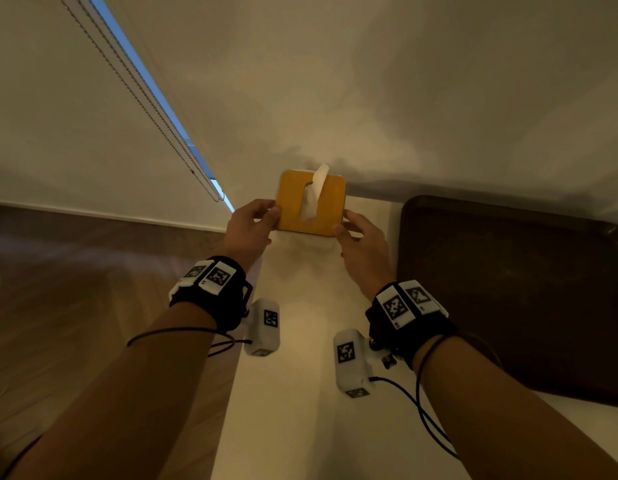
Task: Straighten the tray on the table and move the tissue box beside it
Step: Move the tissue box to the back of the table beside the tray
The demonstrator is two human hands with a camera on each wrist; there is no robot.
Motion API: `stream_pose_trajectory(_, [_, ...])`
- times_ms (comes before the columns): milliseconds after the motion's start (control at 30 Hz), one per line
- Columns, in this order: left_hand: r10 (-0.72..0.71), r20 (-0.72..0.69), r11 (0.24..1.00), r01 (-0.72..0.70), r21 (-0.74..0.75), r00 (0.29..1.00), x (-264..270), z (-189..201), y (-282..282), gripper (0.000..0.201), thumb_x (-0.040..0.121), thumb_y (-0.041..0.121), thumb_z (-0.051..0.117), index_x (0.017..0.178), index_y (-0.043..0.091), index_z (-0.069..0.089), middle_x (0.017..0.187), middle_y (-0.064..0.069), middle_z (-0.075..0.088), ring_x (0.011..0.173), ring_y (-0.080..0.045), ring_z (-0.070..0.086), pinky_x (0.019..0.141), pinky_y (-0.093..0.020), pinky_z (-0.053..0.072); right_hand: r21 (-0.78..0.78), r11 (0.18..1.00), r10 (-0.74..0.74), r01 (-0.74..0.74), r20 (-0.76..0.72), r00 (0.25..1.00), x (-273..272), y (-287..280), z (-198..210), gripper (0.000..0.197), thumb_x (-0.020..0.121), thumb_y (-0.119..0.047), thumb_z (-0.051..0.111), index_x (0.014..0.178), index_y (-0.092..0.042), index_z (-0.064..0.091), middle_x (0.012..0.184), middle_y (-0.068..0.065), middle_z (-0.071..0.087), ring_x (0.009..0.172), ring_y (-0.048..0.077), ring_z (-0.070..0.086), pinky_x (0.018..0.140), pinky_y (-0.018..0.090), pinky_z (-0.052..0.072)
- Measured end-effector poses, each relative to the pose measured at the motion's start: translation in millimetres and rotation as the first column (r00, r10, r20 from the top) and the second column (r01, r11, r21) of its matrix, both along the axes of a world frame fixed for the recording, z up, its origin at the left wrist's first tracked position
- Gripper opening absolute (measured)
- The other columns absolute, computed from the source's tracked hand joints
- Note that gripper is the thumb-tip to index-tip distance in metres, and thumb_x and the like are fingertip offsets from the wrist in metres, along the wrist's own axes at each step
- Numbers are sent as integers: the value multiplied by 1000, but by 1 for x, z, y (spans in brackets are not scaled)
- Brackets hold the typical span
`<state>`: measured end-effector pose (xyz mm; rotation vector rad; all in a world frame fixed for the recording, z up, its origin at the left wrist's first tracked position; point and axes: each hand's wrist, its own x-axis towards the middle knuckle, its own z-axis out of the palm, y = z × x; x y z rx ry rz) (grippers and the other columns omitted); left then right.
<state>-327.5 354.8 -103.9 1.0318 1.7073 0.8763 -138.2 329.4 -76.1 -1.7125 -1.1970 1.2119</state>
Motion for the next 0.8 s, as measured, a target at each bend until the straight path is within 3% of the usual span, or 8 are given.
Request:
stream_pose_trajectory(100, [0,-9,1000,0,13,1000,-1,1,0,41,87,39,56,119,16,66,116,-14,69,107,-30,67,73,-40,58,9,1000,7,-7,-4,1000,-1,4,-1,35,92,-23,55,127,-18,57,109,-7,58,101,13,58,90,44,54])
stream_pose_trajectory(233, [-1,-46,998,4,67,999,-2,2,2,40,89,34,55,119,10,67,113,-18,71,106,-33,68,70,-33,56,23,999,23,-23,0,1000,-2,8,-3,36,92,-23,55,128,-17,57,109,-8,57,101,11,58,91,45,53])
stream_pose_trajectory(500, [8,-30,999,-6,46,1000,-4,3,3,44,85,42,56,116,15,69,112,-13,72,109,-32,67,83,-52,60,24,999,24,-24,1,1000,-4,12,-5,36,92,-24,55,128,-18,57,109,-8,57,101,11,57,90,46,54])
stream_pose_trajectory(667, [16,-48,999,-14,41,999,-4,6,2,42,84,42,56,115,17,69,112,-11,72,108,-29,68,88,-56,57,36,999,27,-27,5,1000,-5,13,-5,36,92,-23,55,127,-18,57,109,-9,57,100,10,57,89,46,54])
stream_pose_trajectory(800, [15,-69,998,-11,56,998,-2,10,2,47,82,43,55,116,13,69,110,-14,73,106,-30,68,90,-52,57,31,999,30,-30,3,1000,-5,12,-5,36,93,-23,54,128,-17,56,110,-8,57,102,12,58,92,46,53])
